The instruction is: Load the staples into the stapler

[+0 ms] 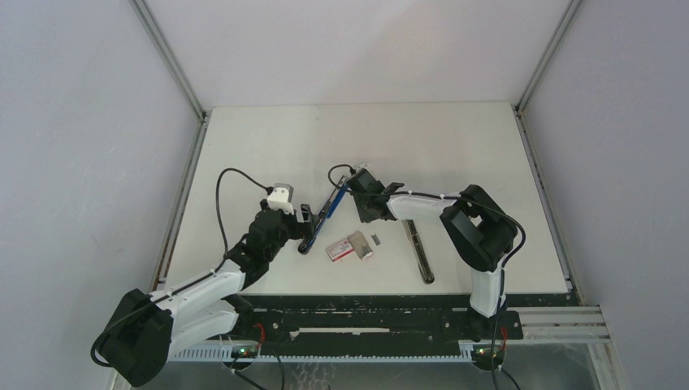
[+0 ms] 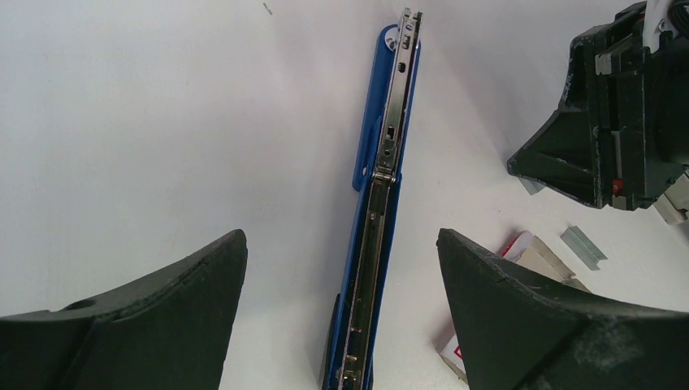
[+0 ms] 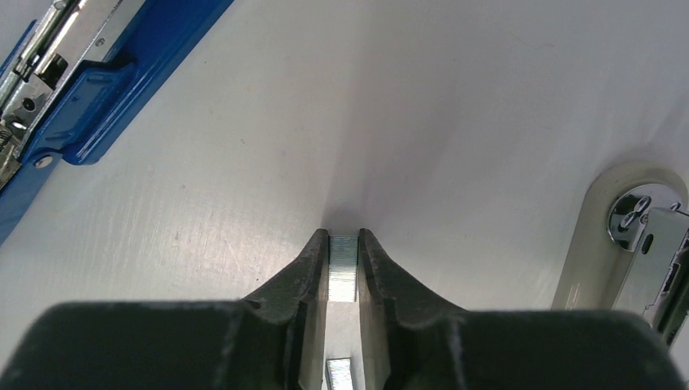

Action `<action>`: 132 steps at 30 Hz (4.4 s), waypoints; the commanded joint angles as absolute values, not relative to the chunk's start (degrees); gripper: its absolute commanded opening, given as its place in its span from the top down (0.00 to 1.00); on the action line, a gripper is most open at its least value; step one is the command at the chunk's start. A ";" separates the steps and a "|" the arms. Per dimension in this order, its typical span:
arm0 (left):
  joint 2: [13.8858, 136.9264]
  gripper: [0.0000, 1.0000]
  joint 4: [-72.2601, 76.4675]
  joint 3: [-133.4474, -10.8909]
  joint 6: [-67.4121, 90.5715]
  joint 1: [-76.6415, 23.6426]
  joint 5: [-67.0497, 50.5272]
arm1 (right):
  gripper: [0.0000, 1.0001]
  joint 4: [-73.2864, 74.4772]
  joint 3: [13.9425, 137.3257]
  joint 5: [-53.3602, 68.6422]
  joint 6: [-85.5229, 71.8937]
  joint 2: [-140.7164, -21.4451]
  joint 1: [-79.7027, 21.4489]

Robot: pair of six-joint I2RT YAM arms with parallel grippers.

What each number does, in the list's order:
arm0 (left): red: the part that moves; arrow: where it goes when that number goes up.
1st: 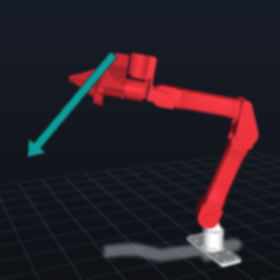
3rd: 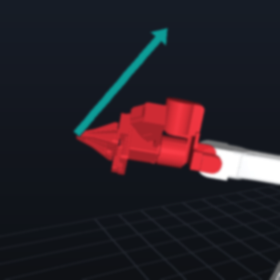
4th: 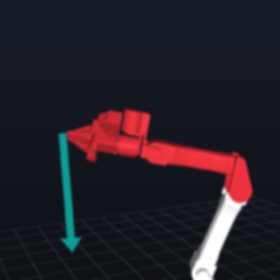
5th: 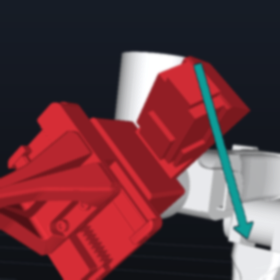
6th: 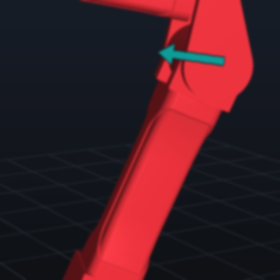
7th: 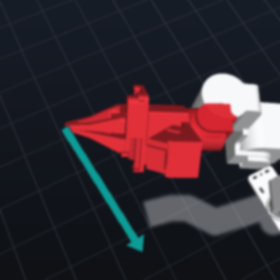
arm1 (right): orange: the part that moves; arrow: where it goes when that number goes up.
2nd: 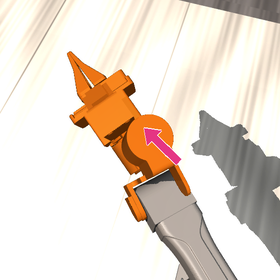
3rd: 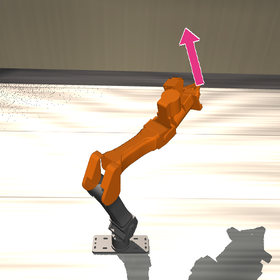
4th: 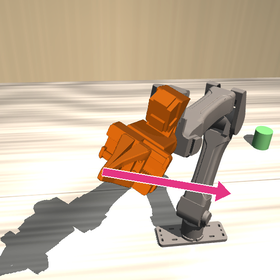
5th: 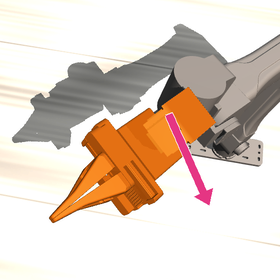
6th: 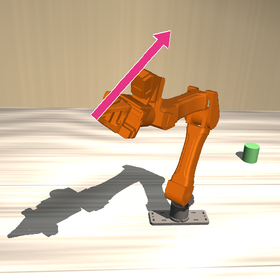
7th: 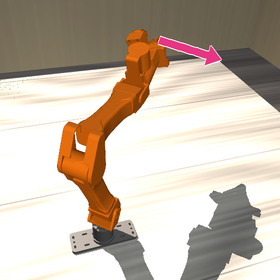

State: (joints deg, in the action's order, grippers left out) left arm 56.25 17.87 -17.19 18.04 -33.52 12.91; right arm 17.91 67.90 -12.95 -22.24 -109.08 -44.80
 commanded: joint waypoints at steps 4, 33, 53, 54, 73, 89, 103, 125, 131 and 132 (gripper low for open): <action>55.05 0.10 19.34 -18.36 18.81 -33.73 13.51 | 0.88 19.14 69.60 -12.26 -20.61 -106.03 -44.73; 55.78 0.10 20.12 -18.28 18.78 -33.69 13.27 | 0.89 7.21 52.56 -6.11 -10.90 -90.05 -28.59; 55.95 0.10 20.26 -18.28 18.92 -33.66 12.97 | 0.89 6.78 53.26 -6.01 -11.15 -91.76 -26.37; 55.96 0.10 20.29 -18.28 18.89 -33.71 12.99 | 0.89 7.08 53.60 -6.06 -11.33 -92.10 -26.32; 55.62 0.10 20.20 -18.11 18.86 -33.66 13.13 | 0.90 5.92 54.15 -6.07 -11.87 -94.61 -26.15; 55.85 0.09 20.15 -18.19 18.94 -33.67 12.98 | 0.73 5.89 54.41 -6.70 -11.95 -94.64 -26.02; 62.77 0.09 19.93 -21.41 18.04 -33.66 7.23 | 0.63 13.42 54.43 -2.94 -14.82 -82.57 -27.46; 74.39 0.10 15.07 -28.17 18.67 -33.66 0.89 | 0.64 15.40 53.57 -2.66 -26.11 -90.52 -48.33; 76.56 0.11 14.07 -29.55 18.98 -33.73 -0.71 | 0.64 16.12 53.97 -4.00 -30.36 -92.45 -51.35; 76.82 0.11 13.97 -29.71 19.06 -33.70 -0.94 | 0.64 16.39 54.11 -4.63 -30.80 -92.84 -51.87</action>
State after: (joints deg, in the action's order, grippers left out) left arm 76.09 13.74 -26.33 18.06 -33.52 1.06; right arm 16.38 52.99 -2.72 -26.96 -91.94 -50.13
